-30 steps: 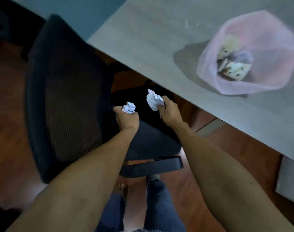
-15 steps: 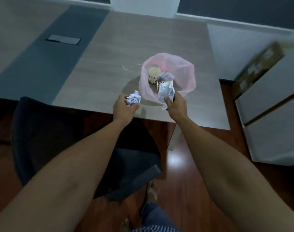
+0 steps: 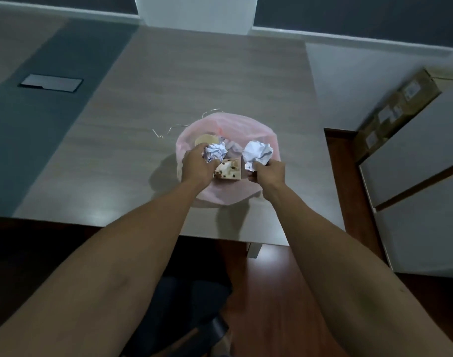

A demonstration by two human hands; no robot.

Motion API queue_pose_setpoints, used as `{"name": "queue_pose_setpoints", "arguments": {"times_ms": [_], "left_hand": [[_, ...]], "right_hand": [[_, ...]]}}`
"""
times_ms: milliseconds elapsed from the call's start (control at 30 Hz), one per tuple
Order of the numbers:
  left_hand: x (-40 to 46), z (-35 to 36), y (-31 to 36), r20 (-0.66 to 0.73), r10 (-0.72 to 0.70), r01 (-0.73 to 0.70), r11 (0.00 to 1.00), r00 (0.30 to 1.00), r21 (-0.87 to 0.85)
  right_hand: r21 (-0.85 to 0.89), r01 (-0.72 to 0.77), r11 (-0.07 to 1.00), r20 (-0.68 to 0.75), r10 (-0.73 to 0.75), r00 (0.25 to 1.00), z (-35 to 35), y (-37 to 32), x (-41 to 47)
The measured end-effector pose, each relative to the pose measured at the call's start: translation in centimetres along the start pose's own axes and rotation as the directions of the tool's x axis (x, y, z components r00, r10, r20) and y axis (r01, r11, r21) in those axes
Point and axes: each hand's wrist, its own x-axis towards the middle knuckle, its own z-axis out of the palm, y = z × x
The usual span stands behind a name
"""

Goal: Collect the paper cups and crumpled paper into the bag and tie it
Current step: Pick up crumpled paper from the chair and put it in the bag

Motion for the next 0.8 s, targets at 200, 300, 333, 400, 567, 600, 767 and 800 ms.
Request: {"name": "queue_pose_setpoints", "arguments": {"times_ms": [200,300,333,400,567,600,767,800], "left_hand": [[3.8,3.4,2.2,0.019,0.033,-0.033,0.999,0.999,0.020],[4.1,4.1,2.7,-0.007,0.012,-0.012,0.999,1.000,0.046],[3.9,4.0,2.9,-0.014,0.015,-0.014,0.998,1.000,0.059],[3.6,3.4,3.0,-0.018,0.033,-0.032,0.997,0.999,0.076],[2.5,-0.2,2.4,0.035,0.145,-0.148,0.981,0.989,0.123],[2.2,-1.3,2.3,0.040,0.162,-0.166,0.978,0.986,0.127],[0.4,-7.4,1.1,-0.001,0.210,-0.206,0.958,0.978,0.197],[-0.1,-8.9,0.7,-0.018,0.212,-0.203,0.956,0.977,0.211]], "right_hand": [[0.096,-0.136,0.986,-0.079,0.144,0.986,2.0,-0.3,4.2],[-0.053,-0.114,0.992,-0.087,0.109,0.990,2.3,-0.6,4.6],[-0.076,-0.108,0.991,-0.069,0.103,0.992,2.3,-0.9,4.5],[-0.112,-0.096,0.989,-0.038,0.093,0.995,2.3,-1.5,4.2],[-0.360,-0.028,0.933,-0.089,-0.004,0.996,2.3,-2.1,3.2],[-0.395,-0.010,0.919,-0.087,-0.027,0.996,2.3,-2.2,2.6],[-0.510,0.132,0.850,0.009,-0.148,0.989,4.0,-2.7,-1.4],[-0.533,0.153,0.832,0.031,-0.161,0.986,4.6,-2.6,-2.4]]}}
